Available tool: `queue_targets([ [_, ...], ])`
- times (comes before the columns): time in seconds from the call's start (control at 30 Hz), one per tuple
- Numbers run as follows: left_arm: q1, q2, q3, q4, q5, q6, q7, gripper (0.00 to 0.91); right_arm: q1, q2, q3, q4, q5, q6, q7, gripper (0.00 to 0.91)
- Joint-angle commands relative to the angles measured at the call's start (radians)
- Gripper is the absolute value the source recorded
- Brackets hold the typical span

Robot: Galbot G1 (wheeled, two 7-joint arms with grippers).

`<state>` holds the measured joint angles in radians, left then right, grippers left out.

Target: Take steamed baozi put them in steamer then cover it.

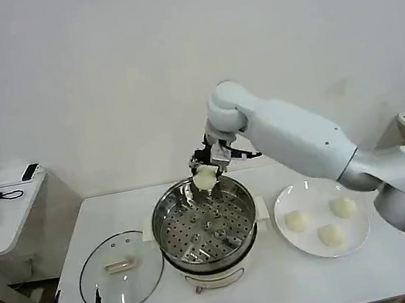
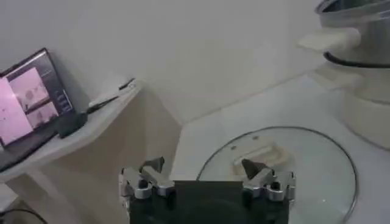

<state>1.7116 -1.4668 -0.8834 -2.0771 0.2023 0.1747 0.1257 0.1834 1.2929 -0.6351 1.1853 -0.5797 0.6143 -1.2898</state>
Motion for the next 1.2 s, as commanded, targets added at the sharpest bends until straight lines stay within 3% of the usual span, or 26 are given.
queue_targets([
  [0.03, 0.006, -0.003, -0.002, -0.003, 0.001, 0.000, 0.002, 0.907, -0.025, 0.022, -0.002, -0.023, -0.050, 0.014, 0.007, 0.665],
  [0.33, 0.006, -0.006, -0.002, 0.000, 0.000, 0.004, 0.005, 0.907, -0.051, 0.030, -0.010, -0.009, -0.026, -0.003, 0.008, 0.665],
  [0.93, -0.007, -0.009, 0.000, 0.020, 0.001, 0.004, 0.006, 0.907, -0.065, 0.123, -0.001, -0.160, -0.061, -0.016, 0.080, 0.675],
  [0.97, -0.007, -0.009, 0.000, 0.020, 0.001, 0.004, 0.006, 0.907, -0.065, 0.123, -0.002, -0.162, -0.059, -0.015, 0.081, 0.856],
  [1.03, -0.009, -0.009, -0.001, 0.023, 0.001, 0.004, 0.007, 0.907, -0.064, 0.124, -0.005, -0.169, -0.057, -0.015, 0.083, 0.907],
  [1.2, -0.014, -0.012, -0.001, 0.025, 0.004, 0.006, 0.015, 0.907, -0.058, 0.121, -0.010, -0.164, -0.056, -0.016, 0.089, 0.907],
])
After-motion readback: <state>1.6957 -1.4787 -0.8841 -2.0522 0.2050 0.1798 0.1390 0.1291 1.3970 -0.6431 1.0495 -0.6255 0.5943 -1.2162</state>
